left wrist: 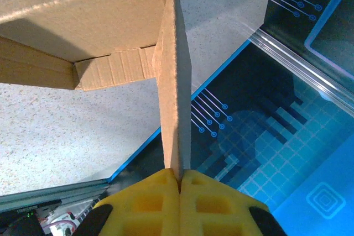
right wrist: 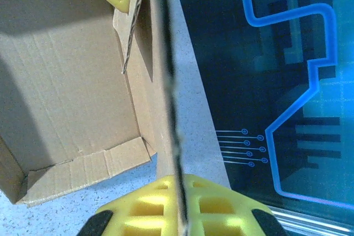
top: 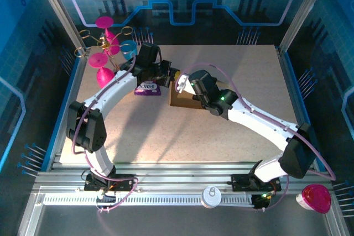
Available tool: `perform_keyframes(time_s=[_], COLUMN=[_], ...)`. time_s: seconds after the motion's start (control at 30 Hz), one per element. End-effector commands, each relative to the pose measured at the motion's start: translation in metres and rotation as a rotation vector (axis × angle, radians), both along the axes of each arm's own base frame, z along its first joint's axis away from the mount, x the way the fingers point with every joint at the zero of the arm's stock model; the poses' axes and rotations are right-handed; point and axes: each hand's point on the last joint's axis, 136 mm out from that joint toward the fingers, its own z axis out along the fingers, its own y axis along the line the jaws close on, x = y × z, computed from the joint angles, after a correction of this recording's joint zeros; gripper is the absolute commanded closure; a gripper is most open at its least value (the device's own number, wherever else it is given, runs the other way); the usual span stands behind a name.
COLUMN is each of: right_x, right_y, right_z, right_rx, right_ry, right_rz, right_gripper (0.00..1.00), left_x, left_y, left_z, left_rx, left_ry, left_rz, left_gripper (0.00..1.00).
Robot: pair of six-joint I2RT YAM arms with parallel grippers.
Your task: Fold the paper box
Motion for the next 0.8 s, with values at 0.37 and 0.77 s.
perform_keyframes(time_s=[0.37, 0.77], right_x=[-0.008, 0.014], right_y=[-0.025, -0.132], right_z=[0.056, 0.011], right_rx=[0.556, 1.238], right_ry=[0.149, 0.515], right_rz=[-0.251, -0.881], right_gripper=[0.40, 0.38], left_x=[0.005, 0.002], left_y=[0.003, 0.011], left_z=[-0.033, -0.068], left_rx=[-0.051, -0.035], left_ry=[-0.097, -0.097], left_rz=[-0.138, -0.212], left_gripper=[1.00, 1.00])
